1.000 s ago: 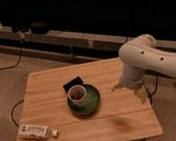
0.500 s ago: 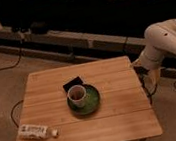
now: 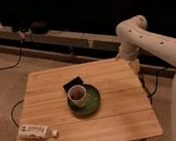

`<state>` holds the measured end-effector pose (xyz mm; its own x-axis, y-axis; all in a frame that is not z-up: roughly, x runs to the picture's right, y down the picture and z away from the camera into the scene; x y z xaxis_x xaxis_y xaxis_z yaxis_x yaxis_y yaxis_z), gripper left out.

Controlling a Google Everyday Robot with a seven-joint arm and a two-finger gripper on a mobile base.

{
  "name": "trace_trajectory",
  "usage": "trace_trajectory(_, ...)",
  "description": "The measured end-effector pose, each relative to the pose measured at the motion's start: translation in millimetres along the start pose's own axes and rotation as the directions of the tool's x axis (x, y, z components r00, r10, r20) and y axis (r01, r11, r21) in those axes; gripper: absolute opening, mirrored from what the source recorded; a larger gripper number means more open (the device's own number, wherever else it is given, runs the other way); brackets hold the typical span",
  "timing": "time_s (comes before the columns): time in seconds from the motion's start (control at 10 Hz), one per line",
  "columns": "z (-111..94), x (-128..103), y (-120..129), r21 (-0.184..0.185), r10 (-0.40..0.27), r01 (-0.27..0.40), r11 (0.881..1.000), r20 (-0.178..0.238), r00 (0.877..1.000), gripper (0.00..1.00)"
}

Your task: Move the arm in a circular motion

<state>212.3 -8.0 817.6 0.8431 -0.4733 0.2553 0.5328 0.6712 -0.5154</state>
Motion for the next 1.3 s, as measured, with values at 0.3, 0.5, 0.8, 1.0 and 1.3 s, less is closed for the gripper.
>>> trace_trajectory(0.3,-12.4,-85.3,-47.2,0.030,-0.222,0.223,0.974,-0.057,0.973,0.80)
trace_trajectory(0.5,-25.8,-154.5,-25.9,0.032,-0.387,0.388,0.921,-0.038,0.921,0.80)
trace_trajectory(0.8,-34.5,-247.3,64.2,0.008,-0.550,0.553,0.833,0.124,0.826,0.80)
trace_trajectory(1.0,-38.5,-267.4,111.9,0.003,-0.545,0.560,0.829,0.234,0.805,0.80)
trace_trajectory(1.3,-44.6,-220.5,149.7,0.009,-0.390,0.407,0.913,0.305,0.869,0.80)
